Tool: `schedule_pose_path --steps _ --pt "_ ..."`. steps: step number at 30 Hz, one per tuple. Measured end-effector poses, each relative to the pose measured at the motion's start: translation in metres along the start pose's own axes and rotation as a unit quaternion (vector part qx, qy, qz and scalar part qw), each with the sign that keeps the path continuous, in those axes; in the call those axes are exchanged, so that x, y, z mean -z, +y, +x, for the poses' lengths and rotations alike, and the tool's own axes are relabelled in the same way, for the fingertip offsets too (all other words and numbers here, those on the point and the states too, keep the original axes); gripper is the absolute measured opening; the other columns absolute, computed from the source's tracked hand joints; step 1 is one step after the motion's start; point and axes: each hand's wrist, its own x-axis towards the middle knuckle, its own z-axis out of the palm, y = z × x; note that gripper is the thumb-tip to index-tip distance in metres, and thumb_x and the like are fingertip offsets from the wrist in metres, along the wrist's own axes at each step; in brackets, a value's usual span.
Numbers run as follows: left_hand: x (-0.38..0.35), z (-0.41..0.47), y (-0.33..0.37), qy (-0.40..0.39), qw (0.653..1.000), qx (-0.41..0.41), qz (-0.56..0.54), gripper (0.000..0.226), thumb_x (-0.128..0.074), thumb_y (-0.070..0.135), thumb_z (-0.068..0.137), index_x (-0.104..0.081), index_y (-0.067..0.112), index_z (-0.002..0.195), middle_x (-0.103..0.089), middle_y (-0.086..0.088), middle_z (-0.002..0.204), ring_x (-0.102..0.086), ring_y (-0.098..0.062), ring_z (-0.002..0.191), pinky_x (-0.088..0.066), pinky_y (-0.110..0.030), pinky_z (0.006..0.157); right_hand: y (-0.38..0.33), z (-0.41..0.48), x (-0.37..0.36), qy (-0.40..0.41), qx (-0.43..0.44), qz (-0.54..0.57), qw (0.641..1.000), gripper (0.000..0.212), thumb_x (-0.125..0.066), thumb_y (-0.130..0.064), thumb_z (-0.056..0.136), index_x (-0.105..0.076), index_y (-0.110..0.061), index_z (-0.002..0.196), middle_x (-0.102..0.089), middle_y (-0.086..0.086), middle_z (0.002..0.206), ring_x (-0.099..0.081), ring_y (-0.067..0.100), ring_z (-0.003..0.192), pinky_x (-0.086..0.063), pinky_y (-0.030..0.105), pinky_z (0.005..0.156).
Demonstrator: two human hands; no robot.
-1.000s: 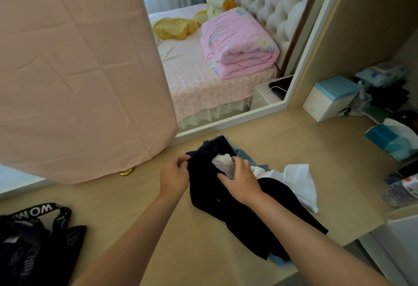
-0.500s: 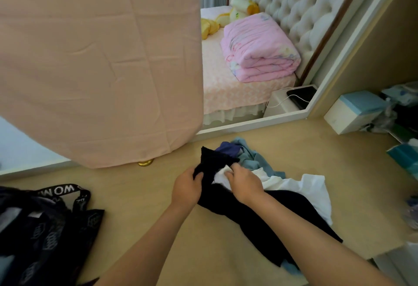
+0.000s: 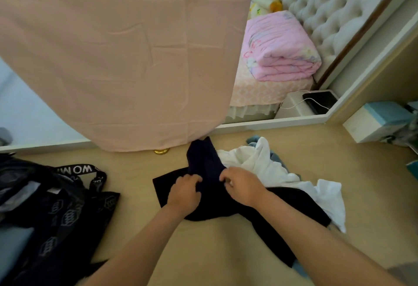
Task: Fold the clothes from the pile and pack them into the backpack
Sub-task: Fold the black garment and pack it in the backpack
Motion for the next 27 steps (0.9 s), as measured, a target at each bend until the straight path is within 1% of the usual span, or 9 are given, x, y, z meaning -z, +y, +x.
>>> schedule_pose_path --steps 3,6,9,13,16,18,21,24,27 --pt "-0.024 0.002 0.007 -0.153 0.987 -0.021 0.033 0.048 -0.06 0.031 0.092 -0.047 0.03 0.138 -0.037 -0.003 0.145 -0.038 -0.027 0.128 -0.041 -0.04 0.103 -0.008 -0.014 -0.029 -0.182 -0.049 -0.038 0.981 0.051 -0.055 -0.047 0.093 -0.051 -0.022 0.137 -0.059 0.002 0.129 -0.057 0.024 0.117 -0.048 0.038 0.095" --pt "-0.042 -0.005 0.001 -0.114 0.992 0.06 -0.017 0.045 -0.055 0.034 0.097 -0.043 0.025 0.139 -0.022 -0.01 0.15 -0.039 -0.033 0.128 -0.043 -0.043 0.103 -0.004 -0.019 -0.042 -0.166 -0.118 -0.008 0.979 0.053 -0.049 -0.047 0.098 -0.044 -0.021 0.143 -0.055 0.002 0.138 -0.055 0.024 0.123 -0.047 0.038 0.099" --pt "-0.042 -0.007 -0.012 -0.059 0.976 0.134 -0.16 0.05 -0.06 0.031 0.095 -0.039 0.018 0.139 -0.037 -0.014 0.137 -0.055 -0.027 0.108 -0.046 -0.033 0.094 -0.009 -0.014 -0.045 -0.139 -0.104 -0.058 0.983 0.056 -0.058 -0.048 0.091 -0.045 -0.023 0.14 -0.057 0.001 0.133 -0.058 0.025 0.117 -0.051 0.039 0.093" --pt "-0.041 0.003 -0.025 -0.14 0.933 0.146 -0.298 0.055 -0.08 0.023 0.076 -0.045 0.021 0.118 -0.068 -0.001 0.105 -0.066 -0.017 0.094 -0.054 -0.033 0.086 -0.031 -0.004 -0.062 -0.116 -0.101 -0.128 0.98 0.078 -0.069 -0.053 0.081 -0.034 -0.021 0.143 -0.047 0.009 0.129 -0.053 0.029 0.114 -0.047 0.04 0.093" --pt "-0.034 0.007 -0.019 -0.141 0.916 0.134 -0.35 0.018 -0.076 0.014 0.081 -0.06 0.021 0.084 -0.072 -0.008 0.089 -0.068 -0.015 0.08 -0.055 -0.028 0.079 -0.036 0.0 -0.07 -0.136 -0.103 -0.152 0.974 0.045 -0.068 -0.04 0.086 -0.05 -0.018 0.12 -0.062 0.009 0.114 -0.06 0.029 0.107 -0.044 0.035 0.08" --pt "-0.032 0.01 -0.018 -0.131 0.92 0.13 -0.346 0.013 -0.075 0.018 0.083 -0.064 0.022 0.09 -0.07 -0.003 0.094 -0.066 -0.015 0.089 -0.052 -0.027 0.081 -0.035 -0.001 -0.07 -0.119 -0.071 -0.154 0.978 0.013 -0.06 -0.027 0.091 -0.062 -0.017 0.1 -0.068 0.005 0.101 -0.064 0.027 0.099 -0.043 0.033 0.072" --pt "-0.025 0.014 -0.01 -0.072 0.895 0.113 -0.425 0.005 -0.065 0.018 0.093 -0.068 0.019 0.097 -0.066 0.007 0.089 -0.061 -0.012 0.085 -0.048 -0.021 0.077 -0.032 0.0 -0.06 -0.023 -0.112 0.018 0.993 0.018 -0.051 -0.022 0.097 -0.066 -0.014 0.1 -0.065 0.004 0.094 -0.062 0.027 0.091 -0.046 0.035 0.075" --pt "-0.009 0.013 0.002 0.065 0.884 0.084 -0.456 0.007 -0.055 0.022 0.098 -0.062 0.022 0.097 -0.065 0.007 0.092 -0.061 -0.009 0.082 -0.049 -0.022 0.076 -0.029 0.008 -0.027 0.083 -0.236 0.205 0.946 0.017 -0.041 -0.023 0.104 -0.054 -0.013 0.105 -0.06 0.001 0.096 -0.06 0.024 0.092 -0.043 0.034 0.08" --pt "-0.016 0.01 0.013 -0.013 0.924 0.026 -0.382 0.022 -0.067 0.04 0.087 -0.058 0.023 0.098 -0.062 0.008 0.095 -0.059 -0.008 0.089 -0.048 -0.025 0.082 -0.016 0.016 0.011 0.159 -0.28 0.258 0.911 0.01 -0.039 -0.027 0.105 -0.042 -0.02 0.111 -0.06 0.001 0.104 -0.059 0.024 0.094 -0.044 0.036 0.084"
